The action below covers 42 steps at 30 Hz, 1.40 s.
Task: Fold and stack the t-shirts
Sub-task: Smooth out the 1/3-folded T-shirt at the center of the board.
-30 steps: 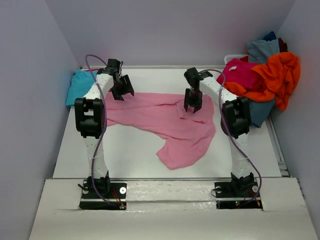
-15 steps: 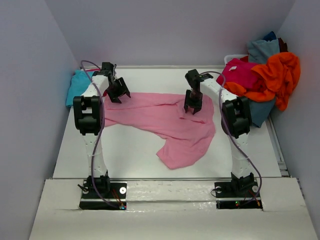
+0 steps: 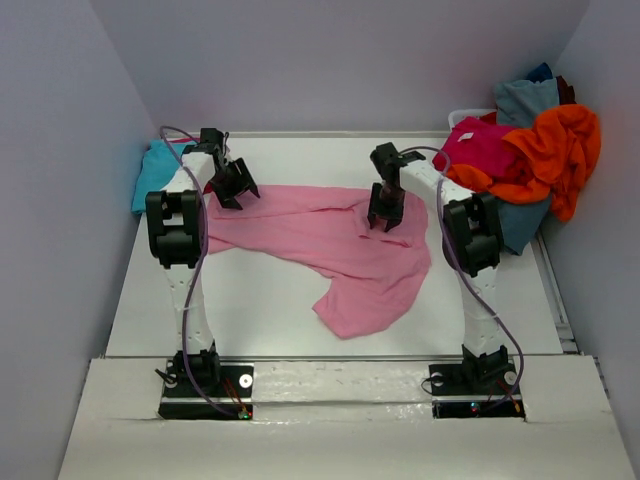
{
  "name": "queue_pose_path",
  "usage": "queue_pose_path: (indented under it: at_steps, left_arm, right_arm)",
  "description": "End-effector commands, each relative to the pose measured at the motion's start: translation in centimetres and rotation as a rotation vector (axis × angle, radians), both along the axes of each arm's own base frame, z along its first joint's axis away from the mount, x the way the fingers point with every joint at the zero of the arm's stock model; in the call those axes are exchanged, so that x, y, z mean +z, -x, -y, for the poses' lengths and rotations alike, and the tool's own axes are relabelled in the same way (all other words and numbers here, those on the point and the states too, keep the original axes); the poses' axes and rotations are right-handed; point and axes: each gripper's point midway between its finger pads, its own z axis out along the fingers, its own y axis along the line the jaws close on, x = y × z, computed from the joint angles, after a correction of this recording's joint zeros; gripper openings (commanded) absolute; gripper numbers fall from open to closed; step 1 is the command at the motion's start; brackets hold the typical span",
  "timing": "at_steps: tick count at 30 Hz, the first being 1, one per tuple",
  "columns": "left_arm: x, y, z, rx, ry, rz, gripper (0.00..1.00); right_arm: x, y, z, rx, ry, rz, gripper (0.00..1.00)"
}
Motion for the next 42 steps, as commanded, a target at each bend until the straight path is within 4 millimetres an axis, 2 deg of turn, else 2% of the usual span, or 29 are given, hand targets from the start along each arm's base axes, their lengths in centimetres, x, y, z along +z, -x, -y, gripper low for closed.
queue_pose_path:
  at_steps: [1,9,13,17,23,25,31,32,42]
  left_arm:
    - [1.6,-0.9,0.1,-0.003,0.028,0.042,0.72]
    - [1.1,-0.8,-0.4,0.006,0.021,0.032,0.72]
    - [0.8,-0.9,-0.9,0.019,0.019,0.024,0.72]
    - [0.8,-0.9,-1.2,0.025,0.005,0.019,0.72]
    - [0.8,-1.3,-2.6,0.058,-0.015,0.017,0.72]
    - [0.8,-1.4,-3.1,0.069,-0.019,0.017,0.72]
    - [0.9,-1.6,-3.3,0.073,-0.029,0.017,0.72]
    - [1.0,-1.8,-3.8,0.081,-0.031,0.020,0.72]
    - [0.5,-2.0,-3.9,0.076,-0.033,0.006,0.72]
  right_arm:
    - [0.3,-0.7,0.2,-0.029,-0.026,0.031,0.50]
    - [0.0,-0.5,0.3,-0.029,-0.023,0.023,0.50]
    - [-0.2,0.2,0.6,-0.029,-0.017,0.009,0.50]
    - [-0.4,0.7,1.2,-0.035,-0.011,0.000,0.50]
    - [-0.3,1.2,3.2,-0.066,0.012,-0.005,0.50]
    - [-0.2,1.5,3.3,-0.063,0.013,-0.004,0.50]
    - [-0.4,1.7,4.9,-0.091,0.019,-0.011,0.50]
    - [-0.3,1.6,5.2,-0.097,0.018,-0.010,0.50]
    - [-0.3,0.6,5.8,-0.085,0.043,-0.003,0.50]
